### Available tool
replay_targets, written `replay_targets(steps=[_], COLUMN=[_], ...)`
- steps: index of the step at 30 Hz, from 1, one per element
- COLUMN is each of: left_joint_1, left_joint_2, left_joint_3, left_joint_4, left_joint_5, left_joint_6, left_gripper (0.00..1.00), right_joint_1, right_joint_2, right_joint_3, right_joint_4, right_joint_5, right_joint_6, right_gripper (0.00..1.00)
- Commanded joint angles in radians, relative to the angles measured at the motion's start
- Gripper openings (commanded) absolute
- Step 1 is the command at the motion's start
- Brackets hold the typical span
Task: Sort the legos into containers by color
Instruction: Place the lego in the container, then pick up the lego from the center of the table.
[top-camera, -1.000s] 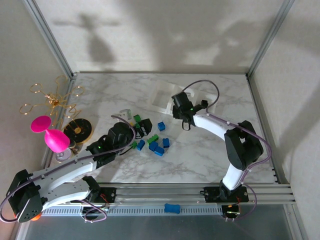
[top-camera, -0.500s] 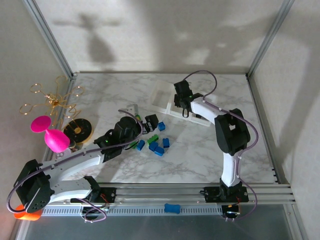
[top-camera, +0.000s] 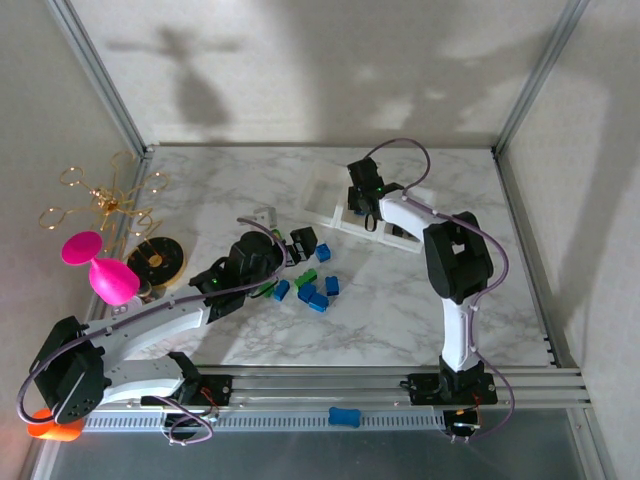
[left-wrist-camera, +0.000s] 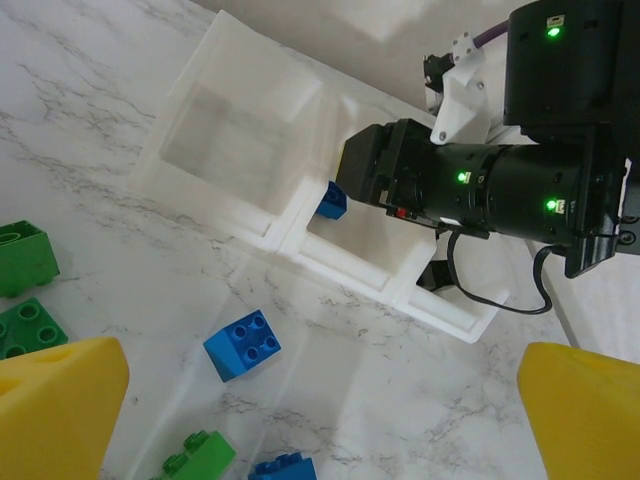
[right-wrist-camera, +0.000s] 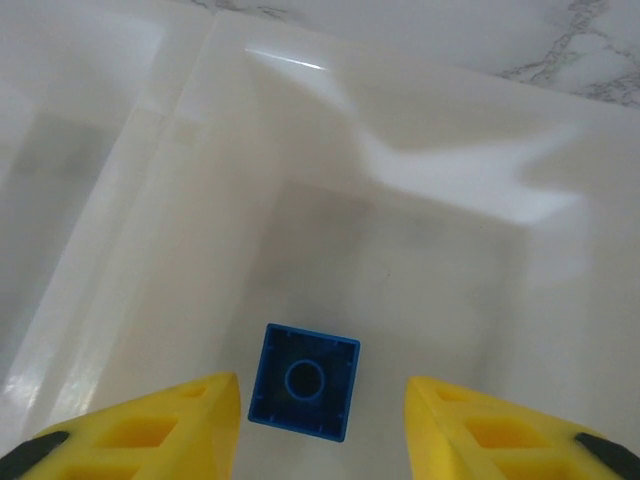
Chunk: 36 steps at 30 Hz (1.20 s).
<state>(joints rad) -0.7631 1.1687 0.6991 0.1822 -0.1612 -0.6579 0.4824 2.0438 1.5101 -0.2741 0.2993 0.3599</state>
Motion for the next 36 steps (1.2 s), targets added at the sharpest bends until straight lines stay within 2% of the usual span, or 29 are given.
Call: replay_targets(steps=[1, 16, 24, 36], left_joint_1=[0.008, 0.009, 0.010, 0.010], left_joint_2=[-0.027, -0.168, -0.214, -0.267], left_joint_3=[0.023, -0.062, -0.107, -0.150], left_joint_4=[0.002, -0.094, -0.141, -0.157], left_joint_5=[0.011, -0.056, -0.093, -0.124], left_joint_6=[0.010, -0.025, -0.064, -0.094], left_gripper=[1.00, 1.00, 0.99, 1.00], right_joint_1=[0.022, 0.237, 0.315, 0.333], right_joint_2=[-0.094, -0.236, -0.162, -0.074], right_joint_3=[-0.007, -0.185, -0.219, -0.237], right_joint_4=[-0.002, 0.000, 0.019, 0.039], right_joint_5=[-0.015, -0.030, -0.043, -0.057], right_joint_6=[-0.019, 0.054, 0.090, 0.088], right_gripper=[0.48, 0.52, 0.56, 0.55])
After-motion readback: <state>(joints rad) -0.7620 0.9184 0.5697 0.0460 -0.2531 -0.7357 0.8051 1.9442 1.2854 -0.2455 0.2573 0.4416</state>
